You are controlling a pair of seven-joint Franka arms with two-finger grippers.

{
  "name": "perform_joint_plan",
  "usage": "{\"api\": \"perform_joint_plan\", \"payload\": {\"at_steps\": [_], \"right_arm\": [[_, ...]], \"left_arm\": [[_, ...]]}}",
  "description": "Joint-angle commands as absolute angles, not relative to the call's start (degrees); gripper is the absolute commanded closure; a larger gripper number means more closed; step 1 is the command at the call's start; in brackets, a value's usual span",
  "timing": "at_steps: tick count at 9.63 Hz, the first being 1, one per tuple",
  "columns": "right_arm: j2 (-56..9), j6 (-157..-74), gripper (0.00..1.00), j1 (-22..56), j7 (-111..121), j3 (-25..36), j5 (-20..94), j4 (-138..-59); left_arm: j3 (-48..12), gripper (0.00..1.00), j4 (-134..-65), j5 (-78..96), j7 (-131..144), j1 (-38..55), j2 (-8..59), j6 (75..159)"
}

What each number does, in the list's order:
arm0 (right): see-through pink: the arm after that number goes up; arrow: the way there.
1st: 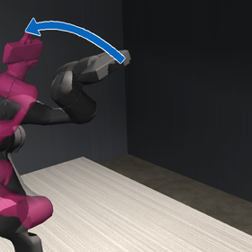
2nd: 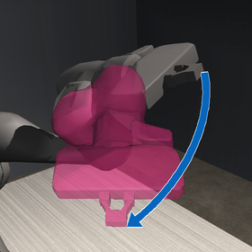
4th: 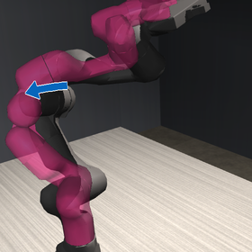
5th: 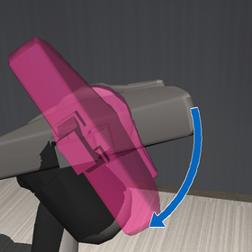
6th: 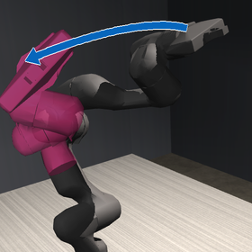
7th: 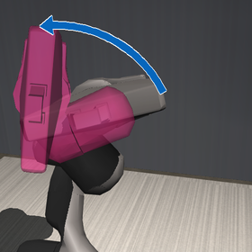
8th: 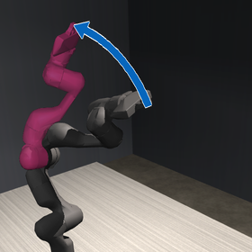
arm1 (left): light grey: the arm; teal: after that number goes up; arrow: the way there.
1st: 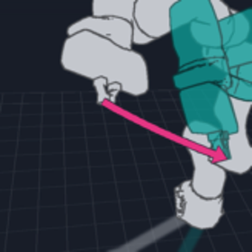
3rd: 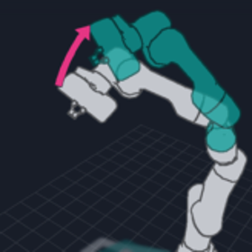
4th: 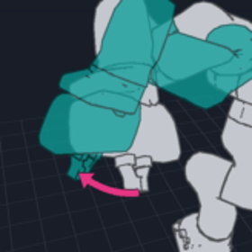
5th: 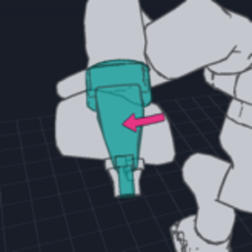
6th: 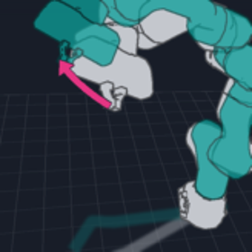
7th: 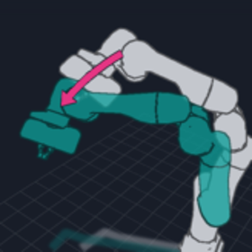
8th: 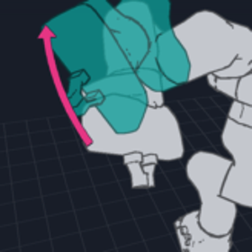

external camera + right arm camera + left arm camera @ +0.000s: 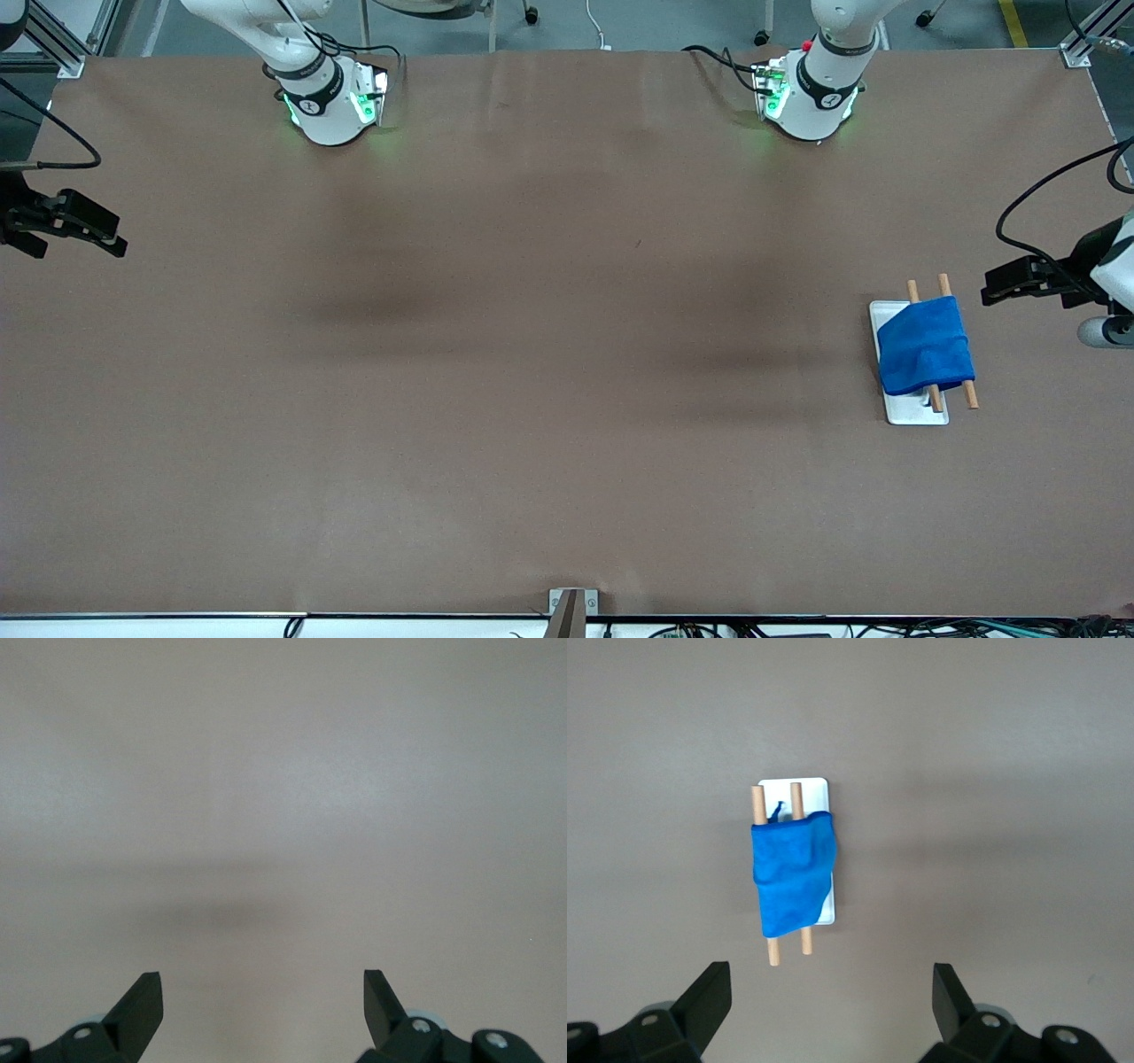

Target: Right arm passes towel to left arm to hang

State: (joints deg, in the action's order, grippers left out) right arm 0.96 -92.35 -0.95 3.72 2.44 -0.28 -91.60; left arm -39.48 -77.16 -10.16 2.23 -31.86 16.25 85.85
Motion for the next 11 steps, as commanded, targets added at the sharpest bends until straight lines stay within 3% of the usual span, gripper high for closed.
{"api": "perform_joint_plan", "payload": {"at_steps": [1,3,5,8,11], "right_arm": [[1.49,-91.58,0.0,-1.23,3.78,2.2,-0.18,-91.49],[1.49,-91.58,0.0,-1.23,3.78,2.2,-0.18,-91.49],[1.49,-91.58,0.0,-1.23,3.78,2.2,-0.18,-91.58],[1.49,-91.58,0.0,-1.23,3.78,2.2,-0.18,-91.58],[1.49,-91.58,0.0,-1.23,3.87,2.2,-0.18,-91.58]], "left_arm": [[-35.99,0.0,-77.87,-6.96,2.02,-28.95,11.82,83.94],[-20.55,0.0,-82.41,-3.27,2.11,-15.53,4.52,83.85],[-12.43,0.0,-88.65,-1.41,2.37,-7.08,-0.85,84.02],[-3.98,0.0,-95.16,-0.35,2.37,2.61,-6.13,86.13],[-4.22,0.0,-95.63,-0.35,2.55,2.02,-7.3,85.7]]}}
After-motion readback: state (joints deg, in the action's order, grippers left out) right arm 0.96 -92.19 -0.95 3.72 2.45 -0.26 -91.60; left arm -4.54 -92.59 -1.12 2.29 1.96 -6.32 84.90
